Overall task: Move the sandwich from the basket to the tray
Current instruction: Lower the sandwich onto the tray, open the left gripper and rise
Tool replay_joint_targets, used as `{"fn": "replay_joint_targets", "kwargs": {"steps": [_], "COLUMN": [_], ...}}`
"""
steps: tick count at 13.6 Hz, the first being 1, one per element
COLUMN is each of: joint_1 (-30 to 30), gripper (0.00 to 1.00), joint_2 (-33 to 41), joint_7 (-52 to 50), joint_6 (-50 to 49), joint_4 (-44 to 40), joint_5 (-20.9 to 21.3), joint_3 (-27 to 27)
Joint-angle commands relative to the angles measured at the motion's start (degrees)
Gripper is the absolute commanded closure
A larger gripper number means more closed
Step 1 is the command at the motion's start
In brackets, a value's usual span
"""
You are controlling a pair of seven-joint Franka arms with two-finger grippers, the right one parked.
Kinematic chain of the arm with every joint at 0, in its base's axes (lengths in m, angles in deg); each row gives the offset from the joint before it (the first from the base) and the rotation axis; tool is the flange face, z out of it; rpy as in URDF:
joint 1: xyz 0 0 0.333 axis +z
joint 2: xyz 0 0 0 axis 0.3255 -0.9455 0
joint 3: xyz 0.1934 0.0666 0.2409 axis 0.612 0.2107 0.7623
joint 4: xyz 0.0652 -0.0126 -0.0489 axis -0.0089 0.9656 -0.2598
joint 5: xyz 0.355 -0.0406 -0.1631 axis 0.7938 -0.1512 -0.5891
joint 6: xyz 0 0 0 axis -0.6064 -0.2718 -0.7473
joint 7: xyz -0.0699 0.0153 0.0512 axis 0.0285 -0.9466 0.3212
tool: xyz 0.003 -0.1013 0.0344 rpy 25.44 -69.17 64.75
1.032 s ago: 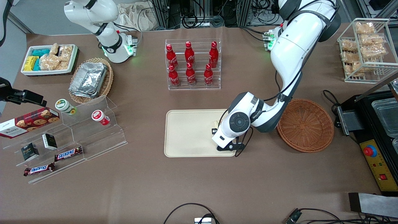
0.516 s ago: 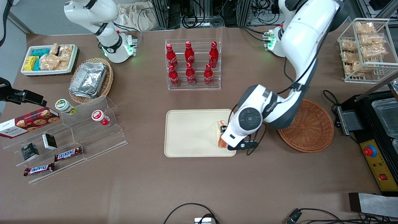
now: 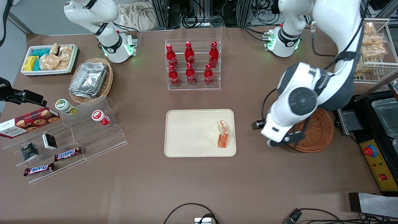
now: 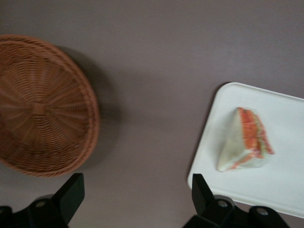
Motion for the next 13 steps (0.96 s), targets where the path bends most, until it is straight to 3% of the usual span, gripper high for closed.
{"fn": "replay_joint_targets", "kwargs": {"steps": [1, 3, 6, 9, 13], "joint_1": [4.99, 8.95, 15.01, 20.29, 22.15], "gripper": [0.00, 0.00, 0.00, 0.00, 0.00], "joint_2": [11.12, 15.96, 18.43, 14.50, 5.97], "joint_7": [6.18, 13.82, 23.75, 29.67, 29.59], "joint_6": [3.47, 5.33, 0.34, -5.64, -12.76], "joint_4": [13.97, 18.30, 15.96, 7.63, -4.87], "joint_5": [0.23, -0.65, -1.09, -1.09, -0.04], "joint_3": [-0.20, -0.20, -0.11, -0.11, -0.11]}}
